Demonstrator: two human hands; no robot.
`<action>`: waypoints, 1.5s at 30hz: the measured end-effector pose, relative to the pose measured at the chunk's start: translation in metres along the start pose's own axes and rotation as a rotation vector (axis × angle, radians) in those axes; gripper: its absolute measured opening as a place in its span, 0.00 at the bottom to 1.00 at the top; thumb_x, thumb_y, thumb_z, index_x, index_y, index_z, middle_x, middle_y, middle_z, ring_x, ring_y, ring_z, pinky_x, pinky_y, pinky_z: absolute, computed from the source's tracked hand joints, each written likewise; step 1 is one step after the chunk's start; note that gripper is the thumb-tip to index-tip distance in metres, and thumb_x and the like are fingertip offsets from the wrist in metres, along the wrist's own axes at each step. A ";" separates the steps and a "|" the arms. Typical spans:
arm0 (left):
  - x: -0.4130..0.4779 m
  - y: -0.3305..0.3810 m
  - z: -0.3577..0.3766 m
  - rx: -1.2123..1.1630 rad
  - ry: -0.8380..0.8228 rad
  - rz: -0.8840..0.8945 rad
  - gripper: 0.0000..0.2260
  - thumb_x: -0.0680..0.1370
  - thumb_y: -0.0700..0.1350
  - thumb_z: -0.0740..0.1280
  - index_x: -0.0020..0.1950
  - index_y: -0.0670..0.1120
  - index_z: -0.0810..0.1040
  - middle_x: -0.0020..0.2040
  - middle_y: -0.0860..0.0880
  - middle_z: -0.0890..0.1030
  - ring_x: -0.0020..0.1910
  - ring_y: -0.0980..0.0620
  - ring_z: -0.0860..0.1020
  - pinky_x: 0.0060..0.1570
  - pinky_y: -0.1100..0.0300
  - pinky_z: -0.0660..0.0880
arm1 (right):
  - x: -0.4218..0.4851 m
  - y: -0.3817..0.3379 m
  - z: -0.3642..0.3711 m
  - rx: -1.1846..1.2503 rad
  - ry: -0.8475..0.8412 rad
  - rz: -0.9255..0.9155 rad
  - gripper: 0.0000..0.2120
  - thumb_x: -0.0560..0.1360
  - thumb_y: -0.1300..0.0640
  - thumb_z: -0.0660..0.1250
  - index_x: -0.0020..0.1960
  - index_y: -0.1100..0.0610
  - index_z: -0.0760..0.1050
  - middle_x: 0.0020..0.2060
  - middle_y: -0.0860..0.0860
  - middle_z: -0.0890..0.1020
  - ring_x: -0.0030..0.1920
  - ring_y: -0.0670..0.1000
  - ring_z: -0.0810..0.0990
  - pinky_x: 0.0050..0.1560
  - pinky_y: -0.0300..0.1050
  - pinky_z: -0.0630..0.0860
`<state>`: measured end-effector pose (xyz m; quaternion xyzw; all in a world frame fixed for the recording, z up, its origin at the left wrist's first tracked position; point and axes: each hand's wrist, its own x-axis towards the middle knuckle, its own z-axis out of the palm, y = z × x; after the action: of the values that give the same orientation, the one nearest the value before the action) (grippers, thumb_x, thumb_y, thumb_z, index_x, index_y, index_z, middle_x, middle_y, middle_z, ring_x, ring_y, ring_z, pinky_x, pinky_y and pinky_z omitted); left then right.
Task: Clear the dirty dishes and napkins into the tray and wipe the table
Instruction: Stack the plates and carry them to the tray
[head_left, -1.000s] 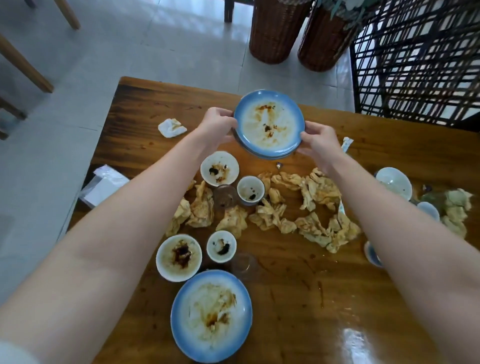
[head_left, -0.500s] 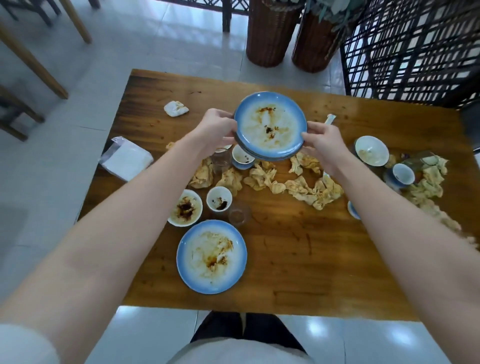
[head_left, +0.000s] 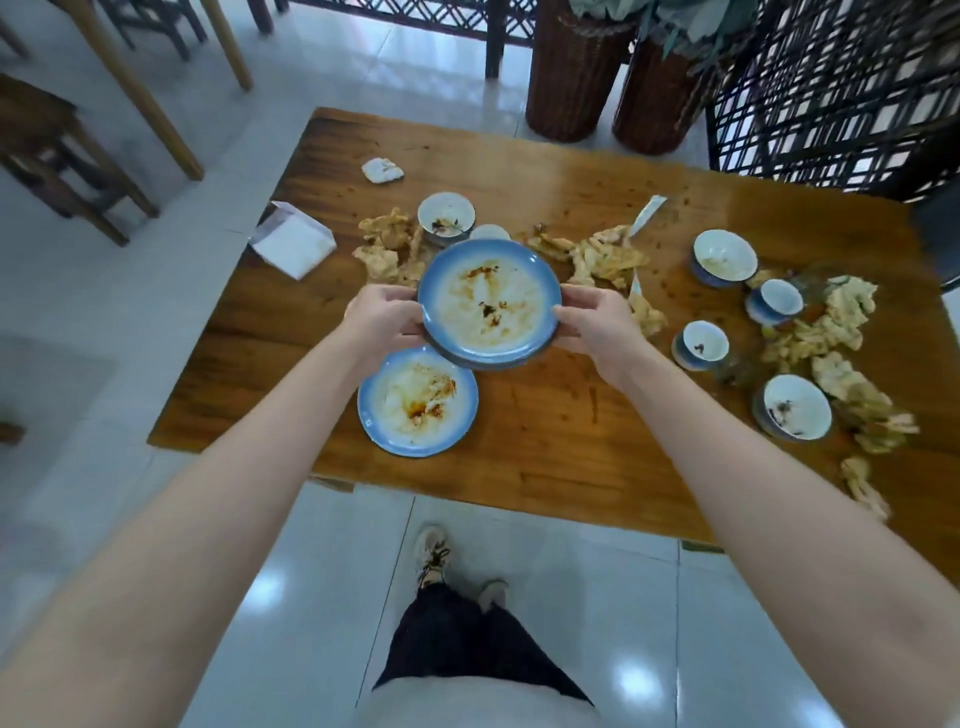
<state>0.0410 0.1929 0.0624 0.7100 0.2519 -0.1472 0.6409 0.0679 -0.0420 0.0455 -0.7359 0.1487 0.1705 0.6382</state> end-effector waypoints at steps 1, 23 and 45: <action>-0.009 -0.007 -0.004 -0.012 0.002 -0.009 0.17 0.75 0.30 0.62 0.63 0.34 0.75 0.56 0.37 0.80 0.52 0.43 0.81 0.52 0.53 0.80 | -0.008 0.005 0.003 -0.002 -0.009 0.013 0.23 0.77 0.64 0.65 0.70 0.63 0.67 0.60 0.56 0.78 0.54 0.52 0.81 0.40 0.41 0.81; -0.022 -0.113 -0.058 0.042 0.032 -0.250 0.21 0.77 0.33 0.65 0.70 0.40 0.70 0.66 0.43 0.74 0.58 0.49 0.72 0.62 0.50 0.73 | -0.067 0.089 0.082 -0.044 -0.003 0.203 0.25 0.77 0.65 0.66 0.72 0.60 0.66 0.67 0.54 0.73 0.59 0.50 0.74 0.38 0.36 0.76; 0.021 -0.127 -0.056 0.047 0.076 -0.273 0.22 0.77 0.34 0.67 0.70 0.42 0.70 0.64 0.45 0.74 0.57 0.50 0.72 0.54 0.55 0.75 | -0.033 0.090 0.099 -0.184 0.036 0.255 0.22 0.77 0.65 0.64 0.71 0.58 0.69 0.64 0.52 0.77 0.63 0.51 0.74 0.54 0.44 0.73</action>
<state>-0.0174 0.2581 -0.0474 0.6890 0.3667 -0.2117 0.5882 -0.0073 0.0434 -0.0319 -0.7692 0.2363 0.2498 0.5385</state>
